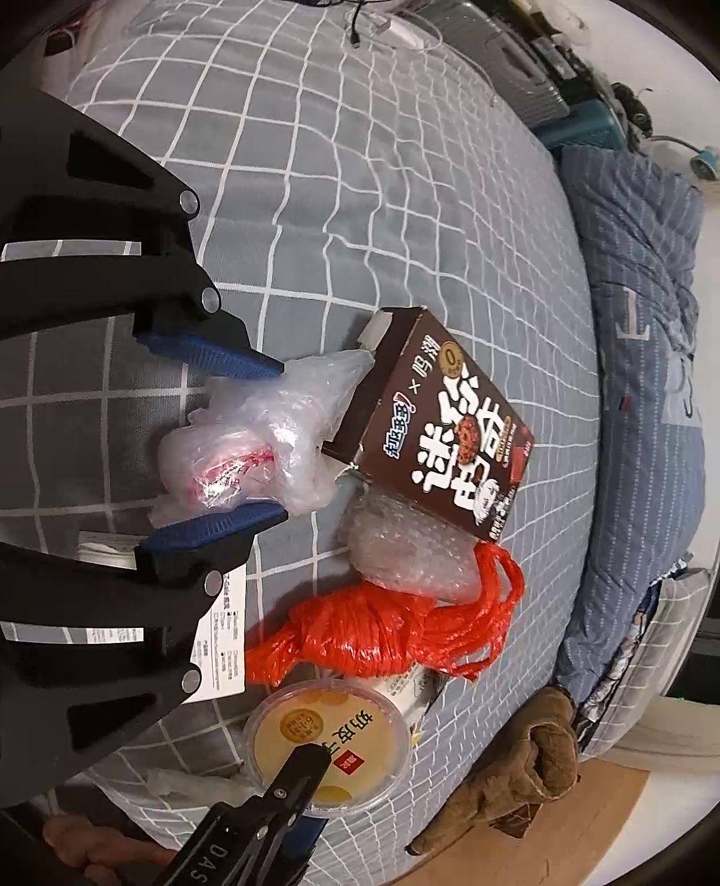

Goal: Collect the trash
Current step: 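Carry the plastic bag and cream tub with both tools over the black bin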

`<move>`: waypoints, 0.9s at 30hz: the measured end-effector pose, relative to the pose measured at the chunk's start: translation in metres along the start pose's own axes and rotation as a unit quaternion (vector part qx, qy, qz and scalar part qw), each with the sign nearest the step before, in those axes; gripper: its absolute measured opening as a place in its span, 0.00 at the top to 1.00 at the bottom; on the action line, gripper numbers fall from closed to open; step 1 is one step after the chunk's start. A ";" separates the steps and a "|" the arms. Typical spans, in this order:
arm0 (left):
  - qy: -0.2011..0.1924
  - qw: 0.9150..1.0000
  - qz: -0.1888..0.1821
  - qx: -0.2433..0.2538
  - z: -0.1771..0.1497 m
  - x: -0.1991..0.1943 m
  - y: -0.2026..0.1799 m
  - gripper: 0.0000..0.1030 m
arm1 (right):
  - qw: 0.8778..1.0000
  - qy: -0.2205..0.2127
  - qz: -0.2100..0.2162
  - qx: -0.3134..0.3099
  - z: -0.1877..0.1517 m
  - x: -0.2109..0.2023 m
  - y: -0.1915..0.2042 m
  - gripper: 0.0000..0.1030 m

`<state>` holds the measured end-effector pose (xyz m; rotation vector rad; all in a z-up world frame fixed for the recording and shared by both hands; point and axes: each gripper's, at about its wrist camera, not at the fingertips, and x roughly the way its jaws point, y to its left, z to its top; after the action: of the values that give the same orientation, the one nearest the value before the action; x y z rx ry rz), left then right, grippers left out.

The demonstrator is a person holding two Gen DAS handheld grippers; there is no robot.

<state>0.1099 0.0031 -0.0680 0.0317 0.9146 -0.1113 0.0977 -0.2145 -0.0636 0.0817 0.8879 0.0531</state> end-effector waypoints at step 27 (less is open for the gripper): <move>-0.065 0.998 0.009 0.000 -0.025 -0.074 -0.005 0.56 | 0.998 -0.060 -0.017 0.003 -0.024 -0.071 0.003 0.36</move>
<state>0.0451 0.0065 -0.0249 0.0323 0.7851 -0.0966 0.0341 -0.2161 -0.0238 0.0738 0.7686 0.0140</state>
